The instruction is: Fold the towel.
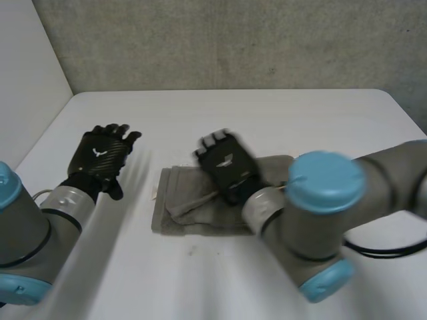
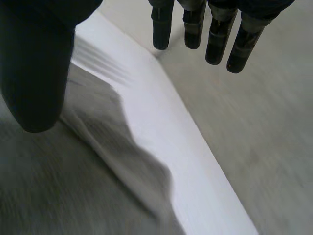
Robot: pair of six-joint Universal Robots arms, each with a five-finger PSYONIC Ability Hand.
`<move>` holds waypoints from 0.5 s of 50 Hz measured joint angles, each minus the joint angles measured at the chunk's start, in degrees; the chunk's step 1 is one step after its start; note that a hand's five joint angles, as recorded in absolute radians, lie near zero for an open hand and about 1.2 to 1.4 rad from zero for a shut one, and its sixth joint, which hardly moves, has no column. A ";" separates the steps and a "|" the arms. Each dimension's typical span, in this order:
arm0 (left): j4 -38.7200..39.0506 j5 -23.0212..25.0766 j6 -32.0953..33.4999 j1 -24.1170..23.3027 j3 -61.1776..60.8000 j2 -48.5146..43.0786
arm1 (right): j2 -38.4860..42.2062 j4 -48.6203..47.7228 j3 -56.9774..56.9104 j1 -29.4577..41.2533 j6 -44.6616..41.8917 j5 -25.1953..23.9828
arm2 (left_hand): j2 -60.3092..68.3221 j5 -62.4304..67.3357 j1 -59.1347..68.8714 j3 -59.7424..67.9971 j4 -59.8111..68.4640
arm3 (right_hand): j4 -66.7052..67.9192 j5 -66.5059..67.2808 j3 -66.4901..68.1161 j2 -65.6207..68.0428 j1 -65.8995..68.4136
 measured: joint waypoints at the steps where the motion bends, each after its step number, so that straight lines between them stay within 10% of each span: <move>1: 0.00 -0.01 -0.04 -0.78 0.19 0.01 | -1.90 0.34 1.92 -1.67 2.56 1.22 | 0.00 0.00 0.00 0.00 0.00 | 0.00 0.00 0.00 0.00 0.00; 25: -2.77 0.29 -8.35 -21.74 22.41 -18.04 | -9.54 0.42 23.24 -17.74 11.56 -0.22 | 1.29 0.00 0.22 1.09 1.03 | 0.00 -0.22 0.00 0.00 0.00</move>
